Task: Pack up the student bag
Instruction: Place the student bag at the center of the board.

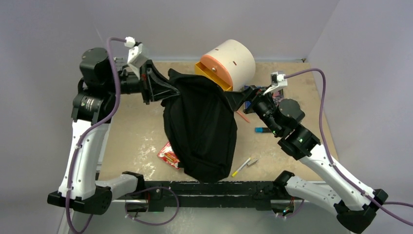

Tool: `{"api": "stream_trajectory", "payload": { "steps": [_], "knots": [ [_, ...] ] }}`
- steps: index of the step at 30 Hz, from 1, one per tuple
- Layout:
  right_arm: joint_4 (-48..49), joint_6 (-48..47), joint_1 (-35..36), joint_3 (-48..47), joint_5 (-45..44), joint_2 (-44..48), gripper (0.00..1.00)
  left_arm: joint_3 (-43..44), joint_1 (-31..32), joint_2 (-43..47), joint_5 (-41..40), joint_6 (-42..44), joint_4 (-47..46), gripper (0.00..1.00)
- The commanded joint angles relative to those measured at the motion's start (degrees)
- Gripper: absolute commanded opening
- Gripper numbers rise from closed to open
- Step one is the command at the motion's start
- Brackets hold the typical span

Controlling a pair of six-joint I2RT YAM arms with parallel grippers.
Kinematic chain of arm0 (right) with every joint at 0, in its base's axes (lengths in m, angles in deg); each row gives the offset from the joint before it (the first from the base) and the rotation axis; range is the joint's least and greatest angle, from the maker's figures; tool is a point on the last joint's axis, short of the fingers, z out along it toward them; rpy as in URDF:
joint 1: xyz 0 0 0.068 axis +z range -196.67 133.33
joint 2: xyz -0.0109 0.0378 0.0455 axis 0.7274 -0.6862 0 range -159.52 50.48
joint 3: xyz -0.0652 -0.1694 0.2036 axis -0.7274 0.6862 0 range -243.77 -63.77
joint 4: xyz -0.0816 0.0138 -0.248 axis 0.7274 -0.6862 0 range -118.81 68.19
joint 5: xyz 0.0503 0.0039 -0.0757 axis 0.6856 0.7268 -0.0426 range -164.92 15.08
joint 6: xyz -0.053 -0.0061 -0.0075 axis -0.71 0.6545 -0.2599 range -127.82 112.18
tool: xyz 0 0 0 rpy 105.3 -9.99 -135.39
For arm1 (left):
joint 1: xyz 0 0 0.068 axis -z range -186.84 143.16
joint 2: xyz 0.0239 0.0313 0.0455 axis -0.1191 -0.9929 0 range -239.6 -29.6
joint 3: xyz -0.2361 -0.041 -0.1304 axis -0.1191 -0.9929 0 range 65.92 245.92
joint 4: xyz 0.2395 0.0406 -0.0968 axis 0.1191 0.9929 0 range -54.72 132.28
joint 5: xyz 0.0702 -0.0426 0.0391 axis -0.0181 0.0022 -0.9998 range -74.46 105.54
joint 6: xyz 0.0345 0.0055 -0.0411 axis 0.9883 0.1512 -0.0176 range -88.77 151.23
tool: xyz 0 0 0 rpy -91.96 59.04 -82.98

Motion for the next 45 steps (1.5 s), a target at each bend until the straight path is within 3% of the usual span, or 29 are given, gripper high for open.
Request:
{"api": "stream_trajectory", "payload": {
  "steps": [1,6,14,19,26,29,32,34,39,45],
  "knots": [
    [0.29,1.38,0.06,0.97,-2.41,1.02,0.99,-3.86,-0.08,-3.62,-22.01,10.87,7.69,0.0],
    [-0.81,1.61,0.08,3.01,-3.21,0.8,0.99,-13.69,-0.04,-8.24,-36.91,14.14,6.92,0.0],
    [-1.01,1.79,0.04,3.5,-1.52,-3.13,0.99,-15.04,-0.04,-10.79,-49.41,15.73,8.6,0.0],
    [-1.16,1.74,0.05,1.49,0.54,-9.23,0.99,-17.03,-0.04,-11.54,-56.71,12.6,10.3,0.01],
    [-0.84,2.37,0.08,0.49,3.83,-17.14,0.99,-30.11,-0.12,-8.56,-62.59,4.16,7.85,0.04],
    [0.53,3.13,0.13,1.64,5.29,-19.37,0.98,-33.3,-0.12,-7.73,-67.13,0.49,8.48,0.15],
    [1.29,4.02,0.17,2.31,4.45,-21.87,0.96,-33.76,-0.12,-7.18,-73.62,-2.41,9.67,0.43],
    [2.39,4.56,0.19,2.85,3.43,-23.87,0.94,-32.07,-0.12,-6.91,-77.07,-3.24,10.7,0.55],
    [5.95,5.14,0.26,3.27,2.04,-28.7,0.87,-24.23,-0.12,-6.96,-81.64,-3.94,11.72,0.6],
    [10.64,5.3,0.39,4.48,1.32,-32.66,0.73,-16.4,2.28,-11.19,-70.4,-2.79,8.64,0.6]
  ]
}}
